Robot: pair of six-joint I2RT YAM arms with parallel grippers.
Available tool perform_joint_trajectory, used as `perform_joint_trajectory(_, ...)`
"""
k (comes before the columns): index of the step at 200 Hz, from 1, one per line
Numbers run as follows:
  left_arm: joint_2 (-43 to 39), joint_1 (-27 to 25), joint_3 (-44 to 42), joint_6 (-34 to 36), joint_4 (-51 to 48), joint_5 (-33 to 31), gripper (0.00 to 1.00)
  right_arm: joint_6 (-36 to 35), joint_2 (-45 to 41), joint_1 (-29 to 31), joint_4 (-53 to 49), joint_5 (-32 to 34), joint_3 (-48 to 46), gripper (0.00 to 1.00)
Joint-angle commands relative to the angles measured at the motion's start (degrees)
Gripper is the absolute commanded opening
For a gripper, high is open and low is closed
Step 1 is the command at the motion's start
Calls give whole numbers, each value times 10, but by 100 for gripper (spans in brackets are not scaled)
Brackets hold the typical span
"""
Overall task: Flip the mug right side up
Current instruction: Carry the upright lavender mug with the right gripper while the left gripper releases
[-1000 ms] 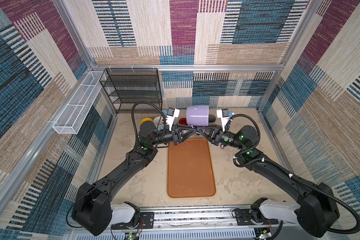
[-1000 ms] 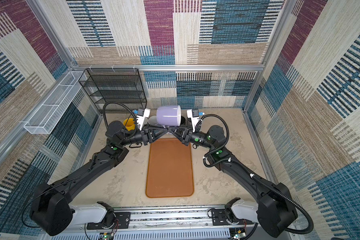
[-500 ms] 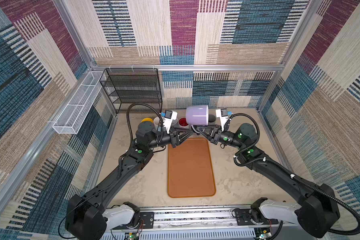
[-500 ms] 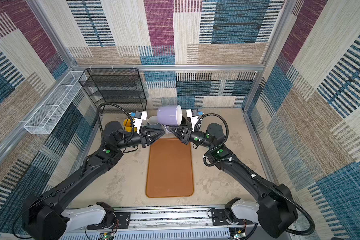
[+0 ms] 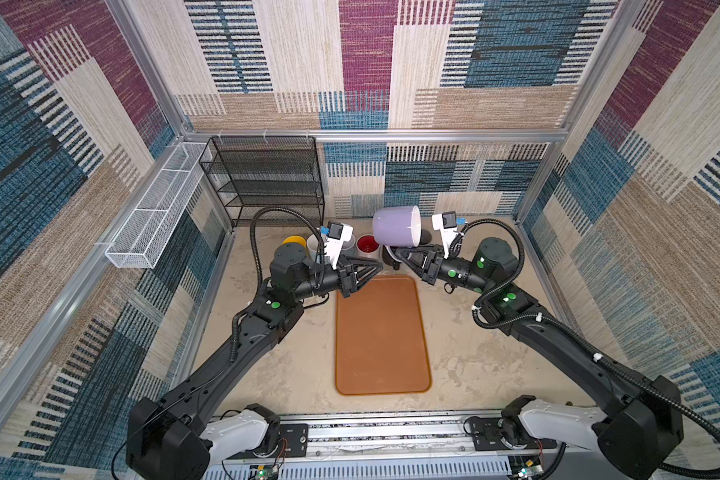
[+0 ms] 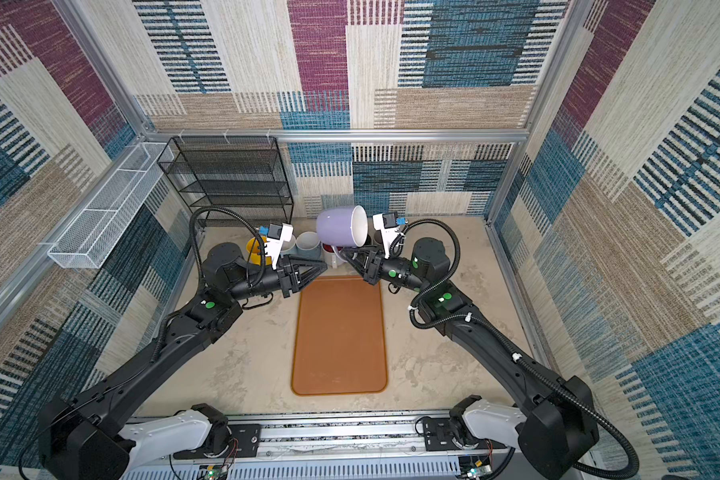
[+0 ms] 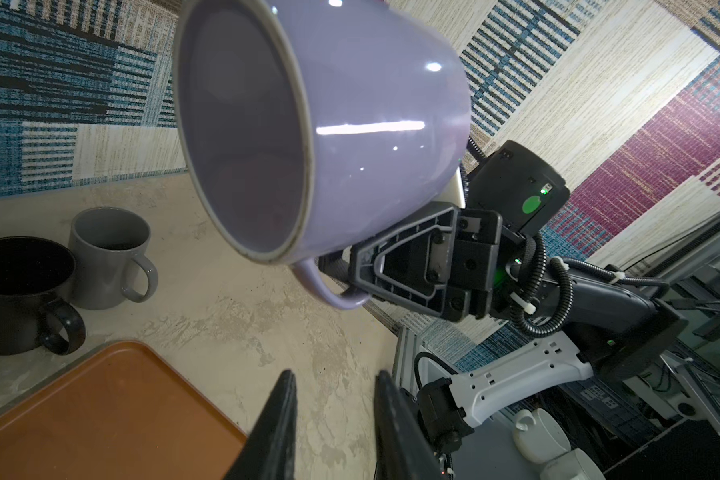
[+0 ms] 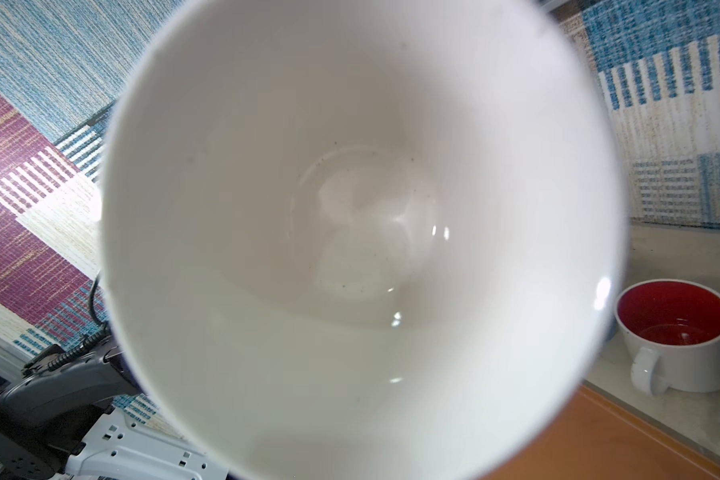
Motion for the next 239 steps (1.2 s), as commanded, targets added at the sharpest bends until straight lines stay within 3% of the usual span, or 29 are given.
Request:
perform_joint_trajectory(1, -10, 0, 7, 28, -18, -17, 29, -48, -4, -7, -27, 22, 25, 0)
perform_joint_trajectory(55, -27, 0, 21, 54, -79, -51, 28, -85, -2, -41, -101, 31, 65, 0)
perform_joint_trajectory(95, -28, 0, 53, 95, -197, -163, 28, -114, 12, -62, -151, 35, 98, 0)
perform_joint_trajectory(151, -29, 0, 71, 112, -268, -247, 28, -157, 59, -87, -242, 97, 165, 0)
perform_joint_trajectory(239, -30, -1, 81, 123, -296, -257, 28, -198, 150, -108, -360, 233, 262, 0)
